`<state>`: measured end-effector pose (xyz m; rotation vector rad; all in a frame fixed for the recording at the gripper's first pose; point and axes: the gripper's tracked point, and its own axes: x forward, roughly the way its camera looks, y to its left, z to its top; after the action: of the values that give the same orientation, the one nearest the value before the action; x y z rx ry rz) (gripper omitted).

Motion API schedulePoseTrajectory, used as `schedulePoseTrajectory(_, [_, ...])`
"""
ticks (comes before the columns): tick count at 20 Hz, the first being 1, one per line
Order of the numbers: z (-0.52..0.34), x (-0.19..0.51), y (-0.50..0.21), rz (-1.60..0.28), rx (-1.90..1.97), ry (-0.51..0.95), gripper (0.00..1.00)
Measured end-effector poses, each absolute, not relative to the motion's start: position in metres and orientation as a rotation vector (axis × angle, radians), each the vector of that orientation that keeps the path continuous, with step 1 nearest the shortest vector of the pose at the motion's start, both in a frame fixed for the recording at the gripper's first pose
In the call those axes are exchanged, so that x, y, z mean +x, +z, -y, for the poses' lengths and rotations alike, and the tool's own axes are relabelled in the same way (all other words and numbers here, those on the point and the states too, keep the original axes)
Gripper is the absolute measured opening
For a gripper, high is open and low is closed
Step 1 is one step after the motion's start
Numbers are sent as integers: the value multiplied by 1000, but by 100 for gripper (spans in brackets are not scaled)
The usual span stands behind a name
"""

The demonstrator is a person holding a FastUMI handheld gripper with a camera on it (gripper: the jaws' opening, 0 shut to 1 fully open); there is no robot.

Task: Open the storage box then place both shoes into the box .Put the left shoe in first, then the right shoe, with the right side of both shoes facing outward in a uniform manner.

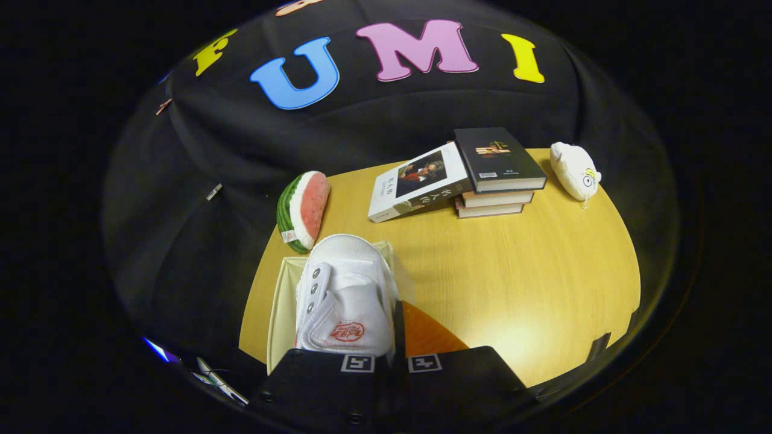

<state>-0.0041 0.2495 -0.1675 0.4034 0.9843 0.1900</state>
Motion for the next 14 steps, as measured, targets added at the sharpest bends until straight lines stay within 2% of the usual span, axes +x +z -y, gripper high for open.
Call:
schedulePoseTrajectory(4, [-272, -5, -195, -1013, 337, 172, 9])
schedulePoseTrajectory(5, [-275, -6, -198, -1006, 326, 178, 15])
schedulePoseTrajectory(6, [-282, -9, -196, -993, 329, 196, 25])
schedulePoseTrajectory(7, [-288, -10, -190, -971, 332, 219, 27])
schedulePoseTrajectory(11, [-293, -15, -178, -920, 287, 280, 98])
schedulePoseTrajectory(14, [-280, -16, -176, -888, 272, 280, 99])
